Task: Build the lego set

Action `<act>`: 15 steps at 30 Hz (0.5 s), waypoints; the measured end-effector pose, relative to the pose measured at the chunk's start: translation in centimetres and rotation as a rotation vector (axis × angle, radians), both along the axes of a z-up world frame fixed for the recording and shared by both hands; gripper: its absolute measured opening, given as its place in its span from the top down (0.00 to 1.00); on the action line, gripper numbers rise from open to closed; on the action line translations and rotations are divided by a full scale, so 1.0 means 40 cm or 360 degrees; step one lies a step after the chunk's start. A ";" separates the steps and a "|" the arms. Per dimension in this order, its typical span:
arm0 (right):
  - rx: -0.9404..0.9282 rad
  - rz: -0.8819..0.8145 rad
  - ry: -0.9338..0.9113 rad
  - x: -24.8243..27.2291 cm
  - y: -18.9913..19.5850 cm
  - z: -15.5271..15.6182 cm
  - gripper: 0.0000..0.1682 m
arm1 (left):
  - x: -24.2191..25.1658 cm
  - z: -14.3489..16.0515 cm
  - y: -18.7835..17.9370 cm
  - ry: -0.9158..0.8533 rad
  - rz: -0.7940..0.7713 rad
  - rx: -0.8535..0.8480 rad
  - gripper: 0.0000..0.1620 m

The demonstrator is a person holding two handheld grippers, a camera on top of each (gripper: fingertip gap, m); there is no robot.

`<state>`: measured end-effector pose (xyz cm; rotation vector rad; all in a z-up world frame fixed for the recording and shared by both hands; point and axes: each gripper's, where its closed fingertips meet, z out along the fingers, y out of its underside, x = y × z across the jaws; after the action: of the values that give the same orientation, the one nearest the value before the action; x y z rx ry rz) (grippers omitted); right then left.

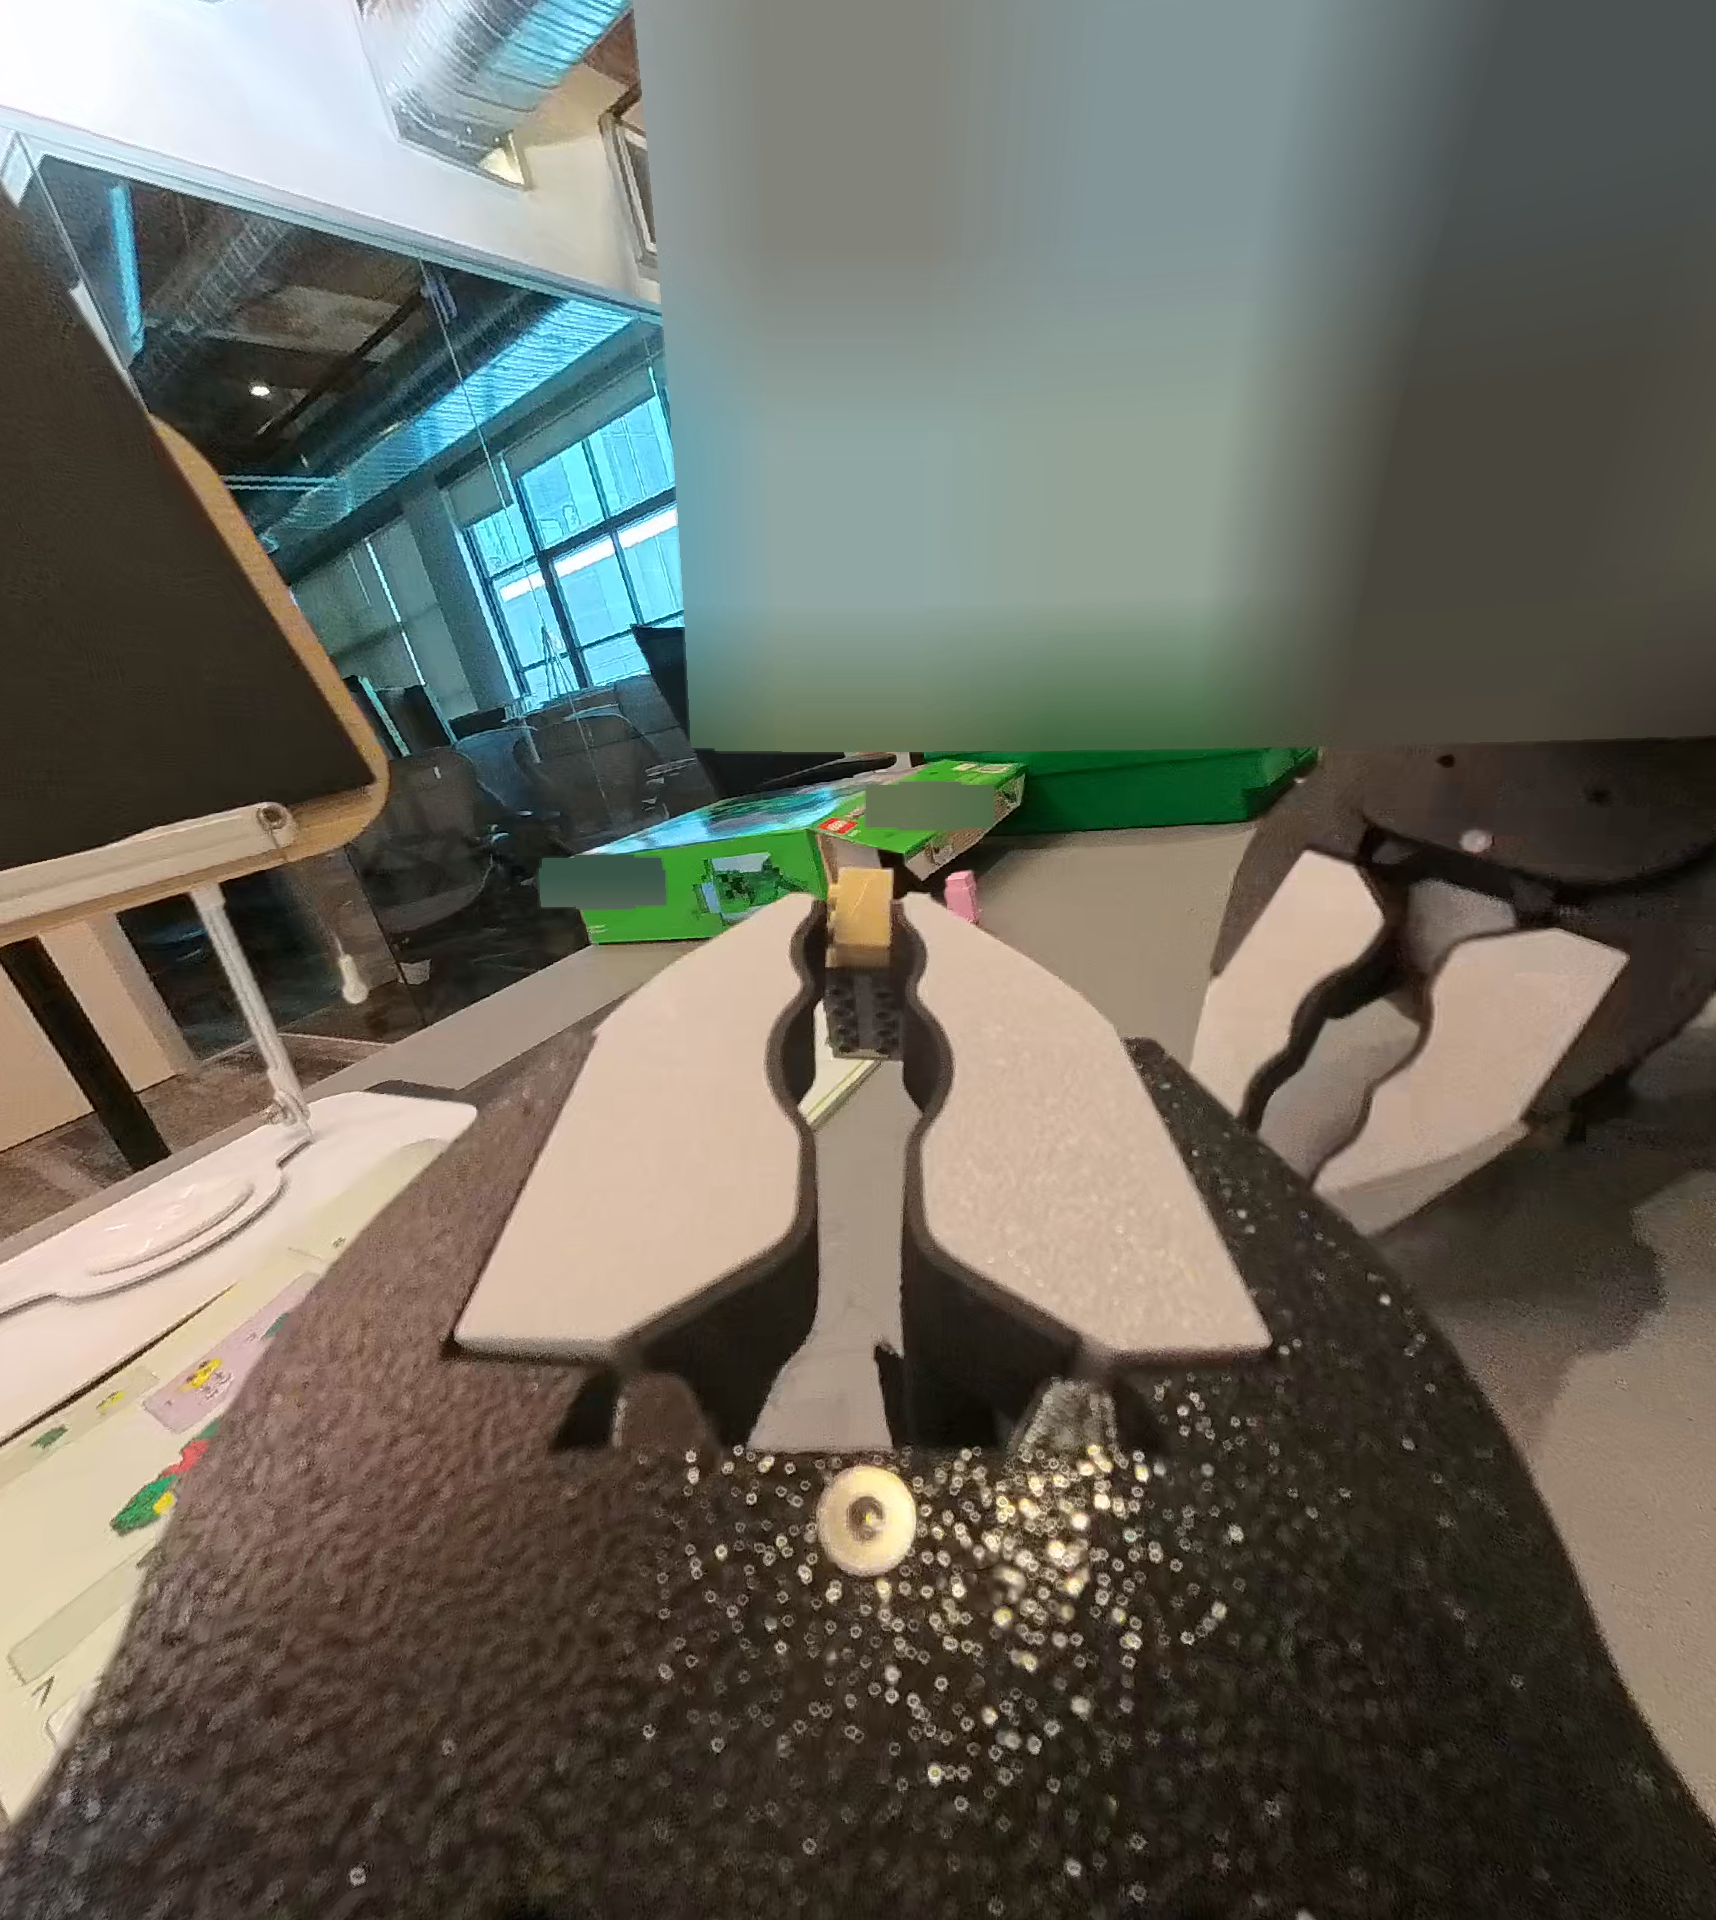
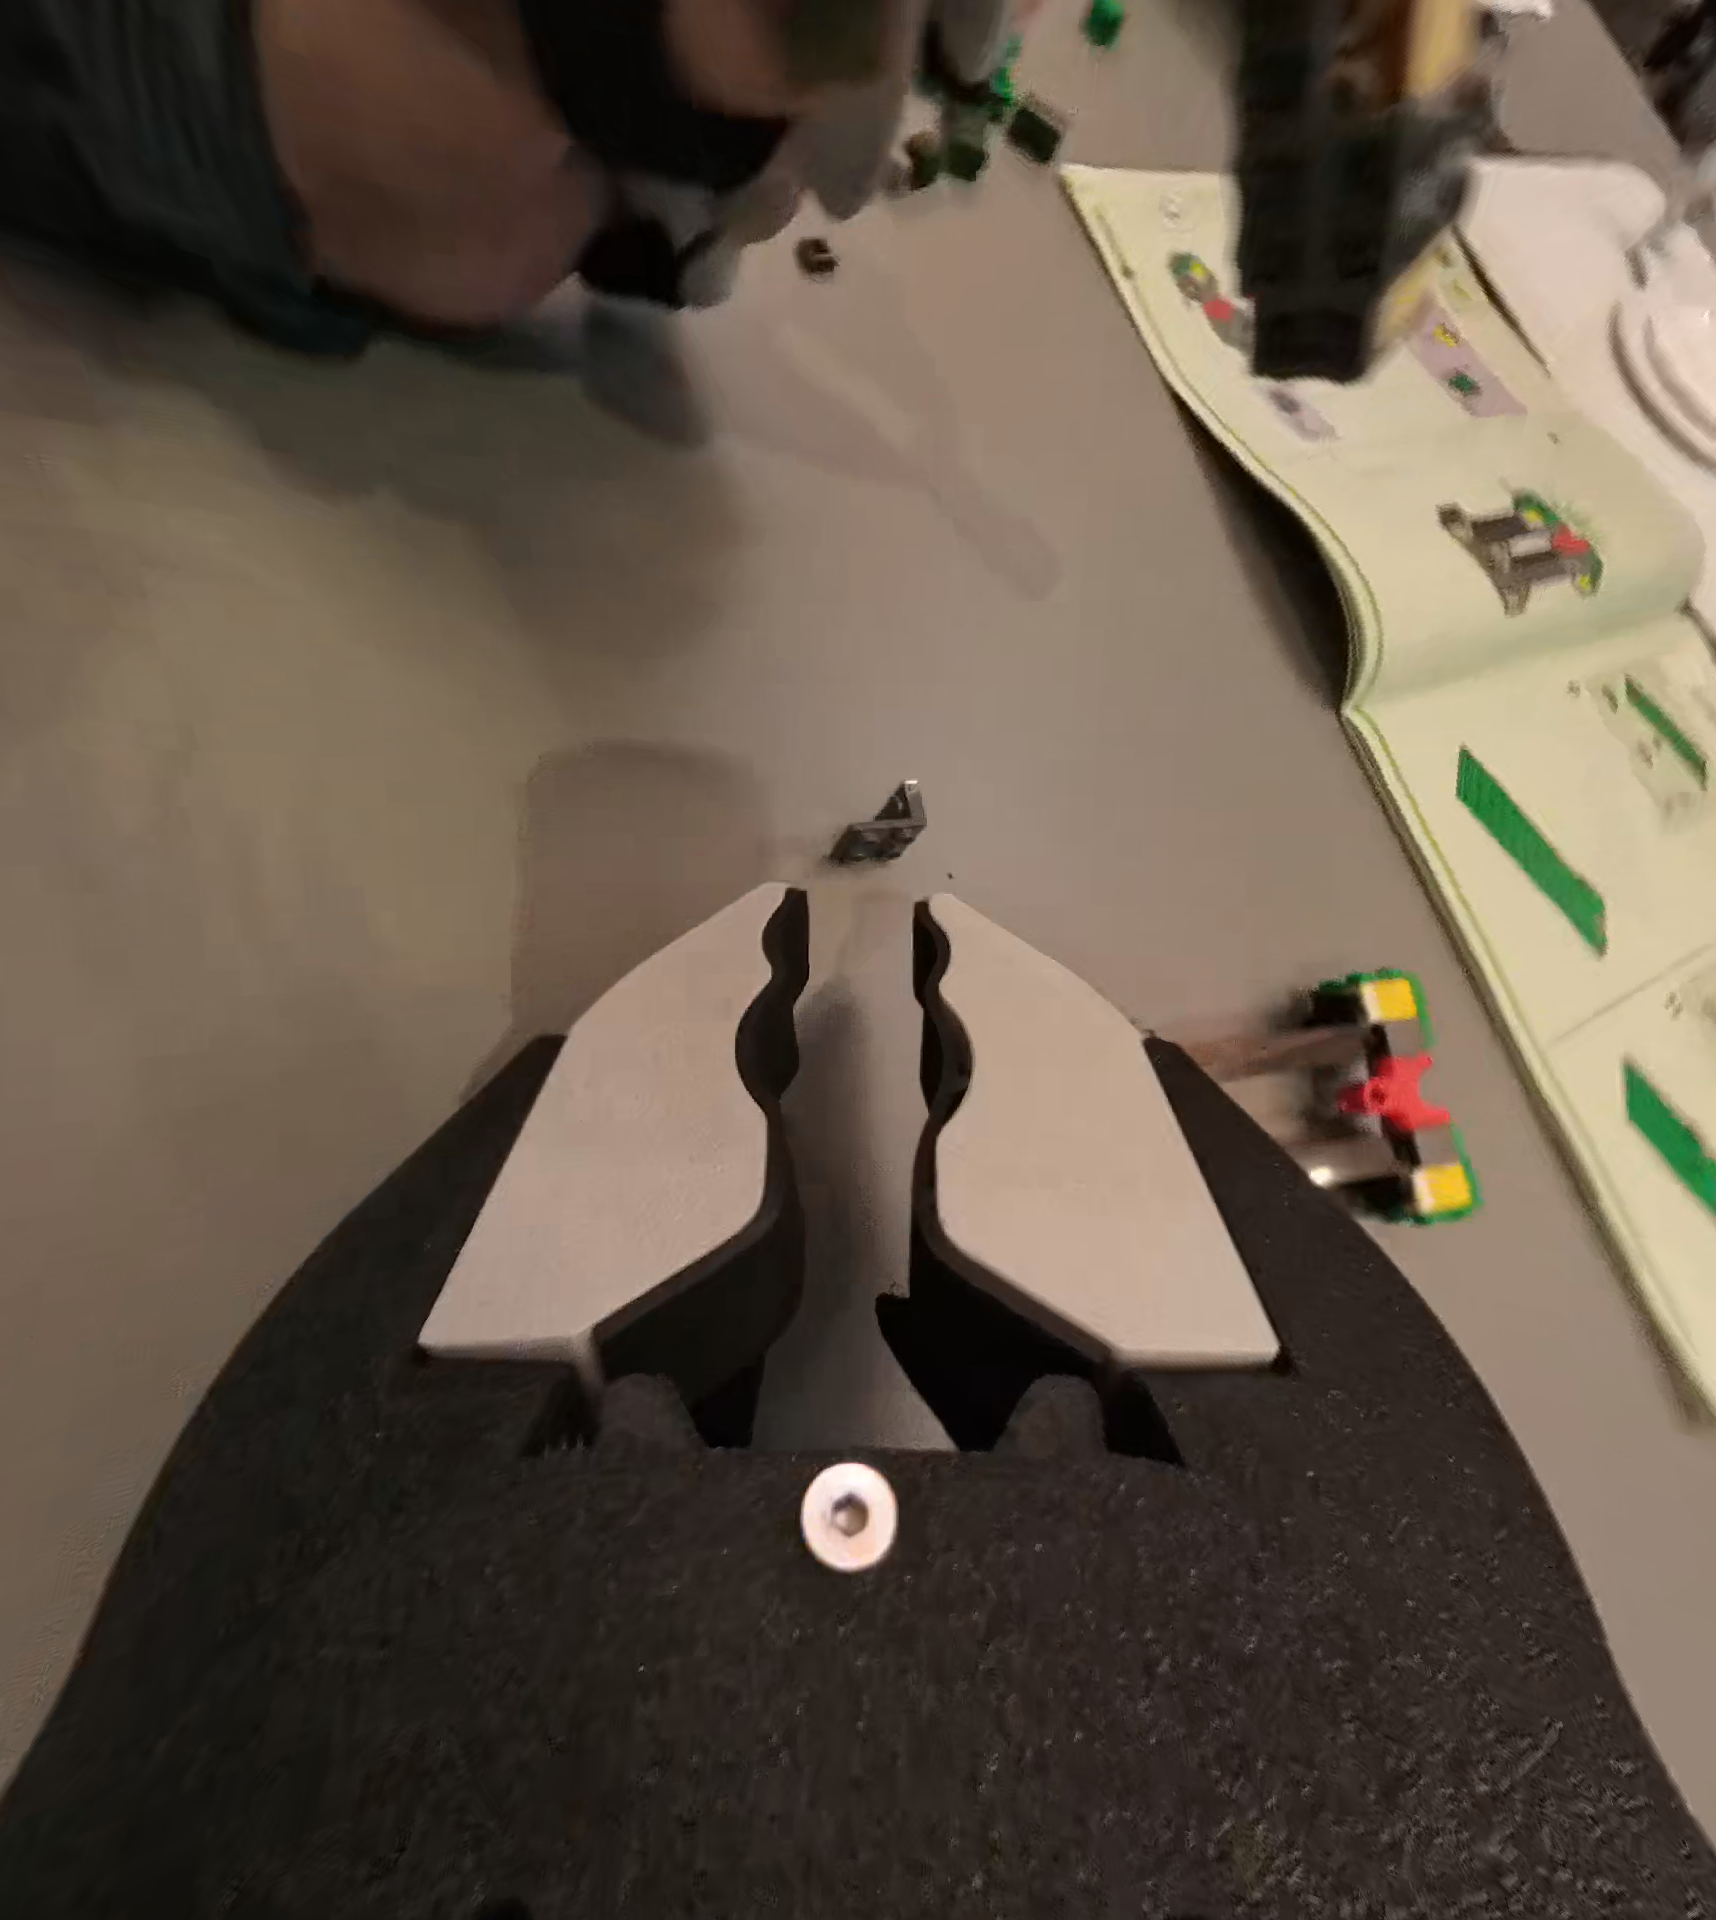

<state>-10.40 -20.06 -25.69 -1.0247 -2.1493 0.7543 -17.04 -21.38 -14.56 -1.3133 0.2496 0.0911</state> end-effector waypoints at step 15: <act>-0.0235 0.0769 -0.0218 -0.042 0.003 -0.006 0.83 | 0.000 -0.007 0.003 -0.0094 -0.0123 -0.0027 0.93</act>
<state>-12.09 -19.95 -25.92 -0.6405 -2.5291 1.1050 -17.02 -21.25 -14.84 -1.3195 0.2509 -0.0149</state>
